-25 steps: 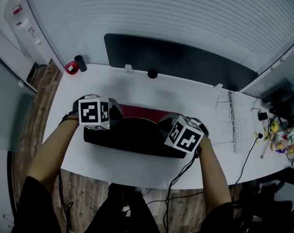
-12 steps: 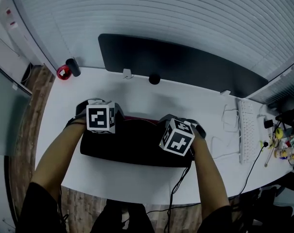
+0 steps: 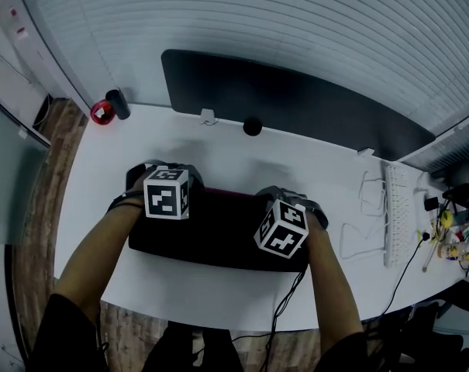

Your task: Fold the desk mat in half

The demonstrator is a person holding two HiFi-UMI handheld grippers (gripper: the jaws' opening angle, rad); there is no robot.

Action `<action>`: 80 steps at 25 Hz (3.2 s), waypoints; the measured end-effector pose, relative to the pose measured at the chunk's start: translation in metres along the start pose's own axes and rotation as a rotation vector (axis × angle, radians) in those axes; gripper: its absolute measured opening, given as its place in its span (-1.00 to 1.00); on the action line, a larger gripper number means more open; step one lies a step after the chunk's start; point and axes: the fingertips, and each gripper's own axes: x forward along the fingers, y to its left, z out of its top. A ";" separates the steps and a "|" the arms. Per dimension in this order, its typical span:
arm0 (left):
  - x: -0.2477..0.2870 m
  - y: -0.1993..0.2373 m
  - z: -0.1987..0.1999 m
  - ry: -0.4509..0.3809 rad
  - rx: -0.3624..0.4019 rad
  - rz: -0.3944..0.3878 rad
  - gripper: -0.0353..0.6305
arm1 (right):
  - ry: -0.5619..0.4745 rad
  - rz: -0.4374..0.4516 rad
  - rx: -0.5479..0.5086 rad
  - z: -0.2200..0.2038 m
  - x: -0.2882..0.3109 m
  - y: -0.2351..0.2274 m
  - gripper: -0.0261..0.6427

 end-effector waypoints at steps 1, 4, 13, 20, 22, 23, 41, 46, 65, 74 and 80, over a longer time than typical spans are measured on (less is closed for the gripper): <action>-0.001 0.002 -0.001 -0.005 -0.011 0.009 -0.57 | -0.017 -0.012 0.016 0.001 0.000 -0.002 -0.70; -0.003 0.006 -0.004 -0.017 -0.042 0.027 -0.50 | -0.091 -0.058 0.081 0.005 -0.003 -0.010 -0.59; -0.043 0.031 0.013 -0.176 -0.227 0.168 -0.50 | -0.337 -0.182 0.400 0.018 -0.041 -0.042 -0.60; -0.091 0.039 0.037 -0.425 -0.472 0.338 -0.52 | -0.593 -0.297 0.661 0.026 -0.094 -0.054 -0.62; -0.098 0.036 0.035 -0.428 -0.484 0.390 -0.60 | -0.624 -0.333 0.701 0.025 -0.104 -0.052 -0.67; -0.100 0.033 0.033 -0.425 -0.488 0.412 -0.66 | -0.634 -0.342 0.722 0.023 -0.107 -0.049 -0.67; -0.179 -0.016 0.052 -0.636 -0.694 0.698 -0.91 | -0.731 -0.521 0.940 0.019 -0.175 -0.009 -0.90; -0.207 -0.035 0.064 -0.688 -0.711 0.765 -0.91 | -0.751 -0.557 0.932 0.025 -0.208 0.006 -0.90; -0.303 -0.134 0.123 -0.806 -0.619 0.967 -0.91 | -0.832 -0.650 0.874 0.041 -0.331 0.077 -0.90; -0.315 -0.175 0.133 -0.832 -0.618 1.026 -0.91 | -0.896 -0.676 0.913 0.026 -0.349 0.112 -0.90; -0.313 -0.190 0.140 -0.818 -0.608 1.042 -0.91 | -0.915 -0.695 0.866 0.026 -0.365 0.120 -0.90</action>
